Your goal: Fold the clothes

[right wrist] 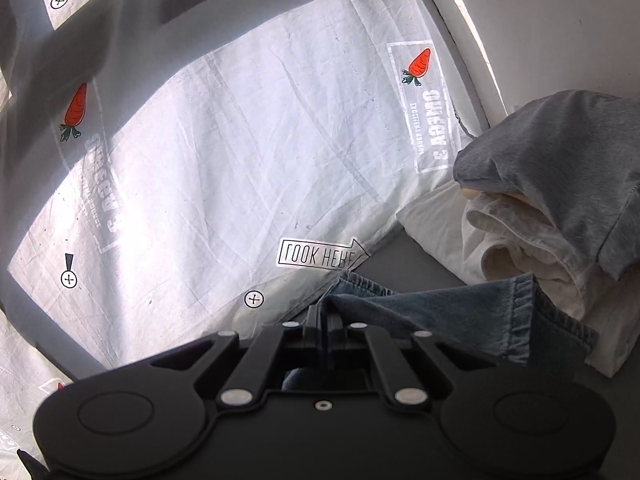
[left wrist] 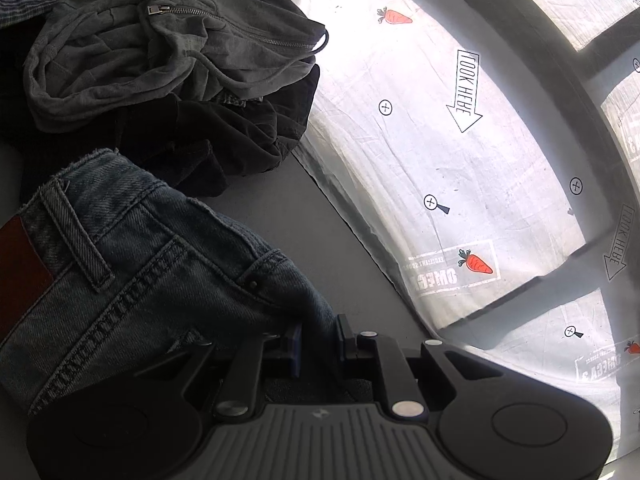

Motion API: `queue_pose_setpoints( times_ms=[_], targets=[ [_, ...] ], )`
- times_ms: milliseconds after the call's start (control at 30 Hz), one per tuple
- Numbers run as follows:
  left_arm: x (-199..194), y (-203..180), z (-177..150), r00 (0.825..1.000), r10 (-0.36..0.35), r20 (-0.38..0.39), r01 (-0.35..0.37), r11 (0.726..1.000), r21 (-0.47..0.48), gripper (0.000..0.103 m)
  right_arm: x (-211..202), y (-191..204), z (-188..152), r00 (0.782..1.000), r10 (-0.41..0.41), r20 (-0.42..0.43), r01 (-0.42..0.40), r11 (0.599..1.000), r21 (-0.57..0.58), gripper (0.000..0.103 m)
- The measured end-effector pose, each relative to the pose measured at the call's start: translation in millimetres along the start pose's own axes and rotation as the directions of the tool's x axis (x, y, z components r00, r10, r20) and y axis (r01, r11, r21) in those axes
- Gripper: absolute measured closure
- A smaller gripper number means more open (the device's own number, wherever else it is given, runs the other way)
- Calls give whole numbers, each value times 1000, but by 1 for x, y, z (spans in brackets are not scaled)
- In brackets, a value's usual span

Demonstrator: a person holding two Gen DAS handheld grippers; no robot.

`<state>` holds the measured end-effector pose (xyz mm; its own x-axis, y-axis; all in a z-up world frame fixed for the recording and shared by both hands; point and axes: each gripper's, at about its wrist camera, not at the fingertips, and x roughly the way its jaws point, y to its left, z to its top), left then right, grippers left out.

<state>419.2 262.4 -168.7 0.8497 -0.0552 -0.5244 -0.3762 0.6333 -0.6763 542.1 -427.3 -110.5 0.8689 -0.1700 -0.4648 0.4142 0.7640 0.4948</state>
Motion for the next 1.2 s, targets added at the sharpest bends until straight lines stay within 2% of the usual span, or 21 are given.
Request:
queue_pose_setpoints(
  times_ms=[233, 367, 467, 667, 733, 767, 800, 833, 900, 1033, 1200],
  targets=[
    [54, 3, 16, 998, 55, -9, -55, 998, -29, 88, 102, 50, -14, 998, -9, -61, 4, 997, -73, 100],
    [68, 6, 25, 997, 67, 27, -66, 997, -43, 103, 144, 68, -29, 995, -30, -91, 22, 995, -95, 100],
    [77, 14, 37, 996, 77, 41, -74, 995, -74, 103, 166, 77, -38, 993, -37, -110, 25, 994, -106, 100],
    [94, 11, 38, 995, 95, -3, -96, 995, -4, 103, 208, 91, -59, 975, -88, -202, 61, 989, -135, 97],
    [97, 6, 34, 995, 99, -14, -99, 995, 25, 101, 209, 90, -64, 971, -85, -223, 58, 990, -125, 90],
    [97, 4, 33, 995, 99, -18, -99, 994, 37, 96, 205, 89, -64, 972, -73, -221, 47, 991, -121, 84],
    [98, 2, 32, 995, 97, -23, -96, 994, 52, 93, 200, 88, -65, 974, -62, -220, 36, 992, -119, 69],
    [98, -1, 31, 995, 94, -28, -92, 993, 67, 88, 194, 86, -66, 974, -53, -219, 27, 992, -122, 63],
    [98, -6, 29, 994, 98, -40, -93, 991, 100, 80, 180, 83, -66, 975, -51, -216, 18, 988, -153, 63],
    [101, -25, 21, 989, 141, -49, -126, 965, 228, 69, 137, 67, -63, 984, -78, -162, 43, 977, -208, 55],
    [101, -53, 8, 982, 178, -54, -141, 902, 409, 60, 101, 23, -55, 974, -178, -138, 146, 966, -214, 54]
  ],
)
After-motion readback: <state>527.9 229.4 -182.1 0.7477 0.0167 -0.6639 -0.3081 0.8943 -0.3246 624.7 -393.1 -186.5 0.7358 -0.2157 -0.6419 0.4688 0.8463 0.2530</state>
